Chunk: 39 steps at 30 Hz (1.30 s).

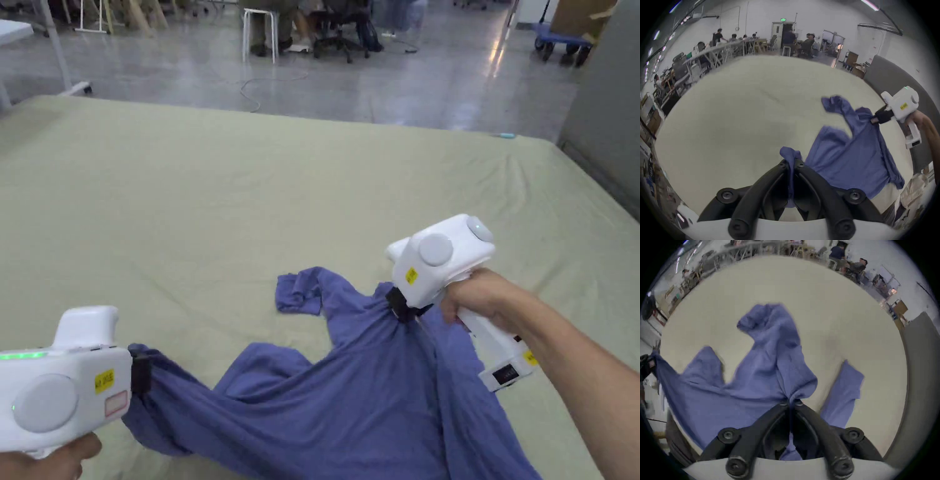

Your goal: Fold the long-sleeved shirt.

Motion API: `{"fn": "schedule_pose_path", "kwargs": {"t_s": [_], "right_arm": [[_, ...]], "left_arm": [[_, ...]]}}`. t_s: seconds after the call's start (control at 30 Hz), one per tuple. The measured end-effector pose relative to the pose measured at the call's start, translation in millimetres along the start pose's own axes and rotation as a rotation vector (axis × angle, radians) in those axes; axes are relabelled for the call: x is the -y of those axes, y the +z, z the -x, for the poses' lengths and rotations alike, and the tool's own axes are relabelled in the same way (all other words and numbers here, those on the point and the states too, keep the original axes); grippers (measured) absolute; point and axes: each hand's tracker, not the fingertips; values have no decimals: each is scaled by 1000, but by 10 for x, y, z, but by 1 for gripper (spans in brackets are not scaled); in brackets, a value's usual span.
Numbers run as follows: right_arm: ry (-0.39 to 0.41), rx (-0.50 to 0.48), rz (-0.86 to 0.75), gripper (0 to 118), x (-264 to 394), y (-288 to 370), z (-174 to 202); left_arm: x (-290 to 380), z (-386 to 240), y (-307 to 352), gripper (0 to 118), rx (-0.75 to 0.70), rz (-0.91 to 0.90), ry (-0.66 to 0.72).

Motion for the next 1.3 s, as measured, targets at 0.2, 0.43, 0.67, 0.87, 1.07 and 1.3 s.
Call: {"fn": "schedule_pose_path", "kwargs": {"t_s": [0.2,0.43,0.67,0.87,1.07,1.3], "right_arm": [[-74,137,-218,0,-84,1545,-664],[-160,317,-494,0,-383,3247,-1071],[-187,528,-677,0,-874,4242,-1209],[-275,540,-731,0,-964,4529,-1391],[-304,488,-680,0,-863,4084,-1564],[-330,384,-496,0,-352,2770,-1406]], "left_arm": [[-1245,-193,227,1,-11,-169,-116],[-2893,-772,935,1,-55,-410,-244],[-3950,-1204,1683,1,-78,-568,-223],[-4114,-1334,1848,1,-32,-588,-184],[-3786,-1345,1504,1,-25,-520,-205],[-2969,-1166,544,1,-1,-318,-194]]}}
